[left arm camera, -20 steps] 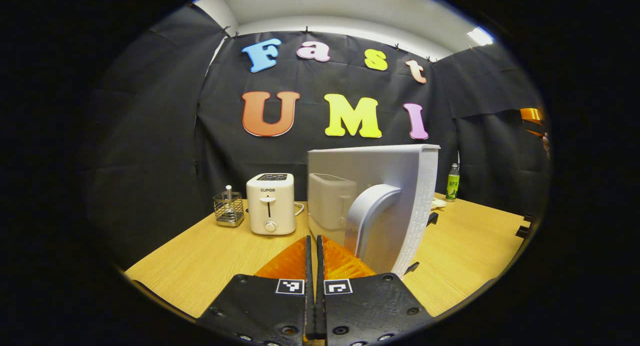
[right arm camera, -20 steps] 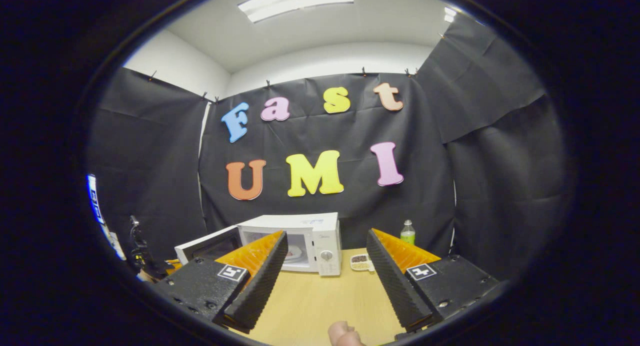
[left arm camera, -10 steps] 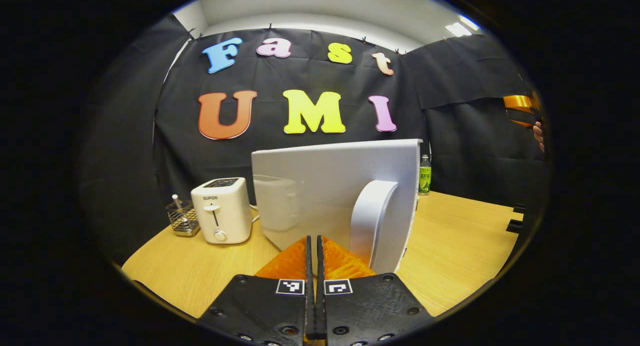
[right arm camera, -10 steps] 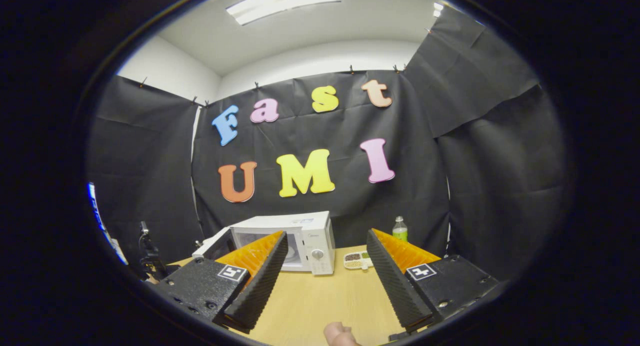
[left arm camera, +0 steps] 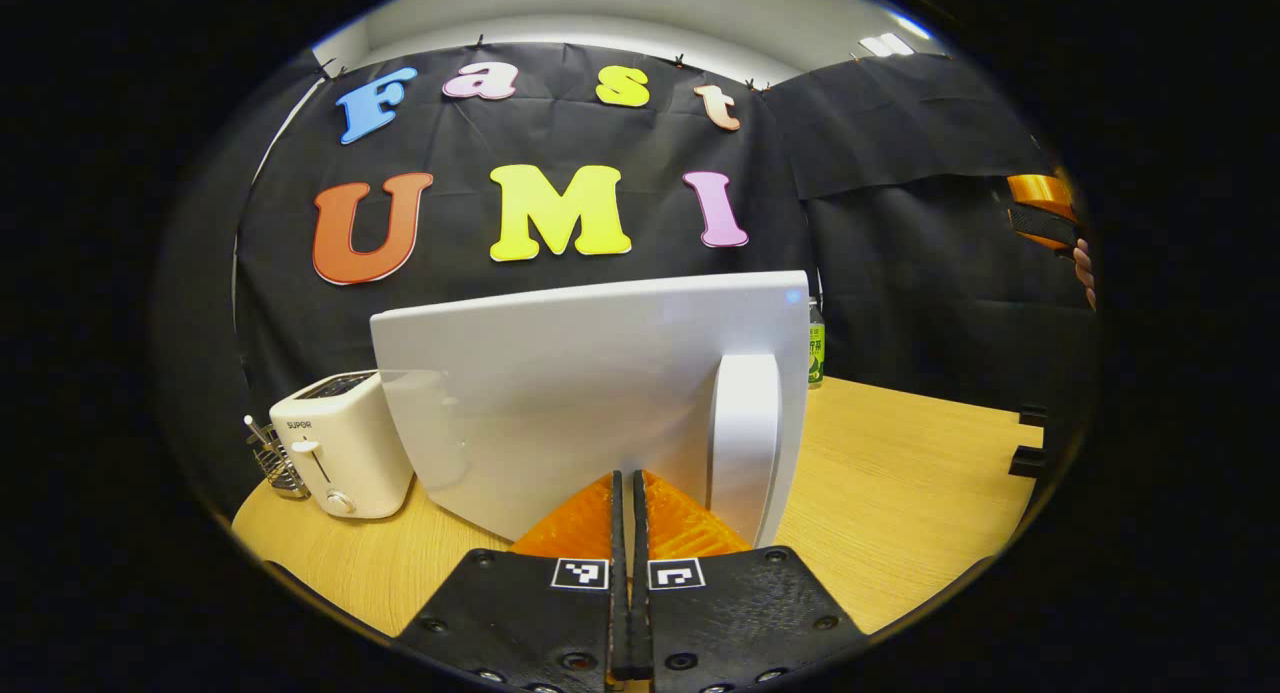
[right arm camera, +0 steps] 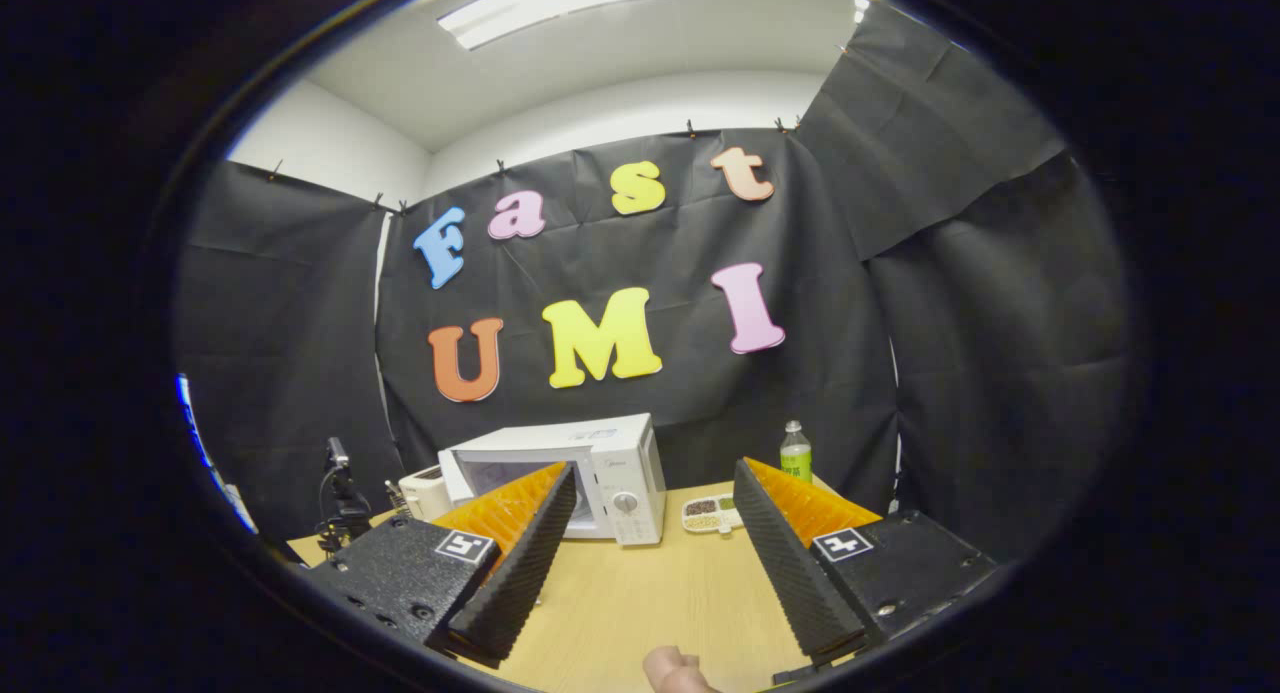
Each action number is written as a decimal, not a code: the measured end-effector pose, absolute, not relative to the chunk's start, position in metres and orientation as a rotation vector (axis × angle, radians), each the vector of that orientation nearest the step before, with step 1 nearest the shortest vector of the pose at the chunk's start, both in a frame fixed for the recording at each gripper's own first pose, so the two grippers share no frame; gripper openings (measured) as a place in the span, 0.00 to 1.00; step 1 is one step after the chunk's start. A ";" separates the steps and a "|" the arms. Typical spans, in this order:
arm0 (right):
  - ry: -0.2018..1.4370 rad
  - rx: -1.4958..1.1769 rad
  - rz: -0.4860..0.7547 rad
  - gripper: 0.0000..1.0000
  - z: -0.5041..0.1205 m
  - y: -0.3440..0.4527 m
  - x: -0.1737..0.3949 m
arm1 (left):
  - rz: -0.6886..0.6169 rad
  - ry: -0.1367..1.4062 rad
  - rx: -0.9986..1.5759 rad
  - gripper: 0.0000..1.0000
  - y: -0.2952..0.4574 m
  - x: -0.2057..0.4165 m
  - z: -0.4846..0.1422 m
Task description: Open the microwave oven with the left hand, put the food in, and close the microwave oven.
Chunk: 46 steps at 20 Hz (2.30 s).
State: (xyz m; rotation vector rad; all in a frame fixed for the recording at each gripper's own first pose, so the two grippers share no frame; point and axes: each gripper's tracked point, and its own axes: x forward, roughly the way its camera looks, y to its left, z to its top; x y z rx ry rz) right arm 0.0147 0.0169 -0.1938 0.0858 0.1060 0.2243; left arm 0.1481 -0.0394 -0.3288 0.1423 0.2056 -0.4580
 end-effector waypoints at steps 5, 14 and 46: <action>0.109 0.099 0.229 0.92 -0.203 0.008 0.025 | -0.423 0.192 0.188 0.00 -0.073 0.178 -0.333; 0.135 0.092 0.245 1.00 -0.221 -0.006 0.042 | -0.311 0.222 0.153 0.00 -0.126 0.252 -0.347; 0.158 0.016 0.193 0.91 -0.191 0.024 -0.001 | -0.243 0.315 -0.009 0.95 -0.100 0.107 -0.266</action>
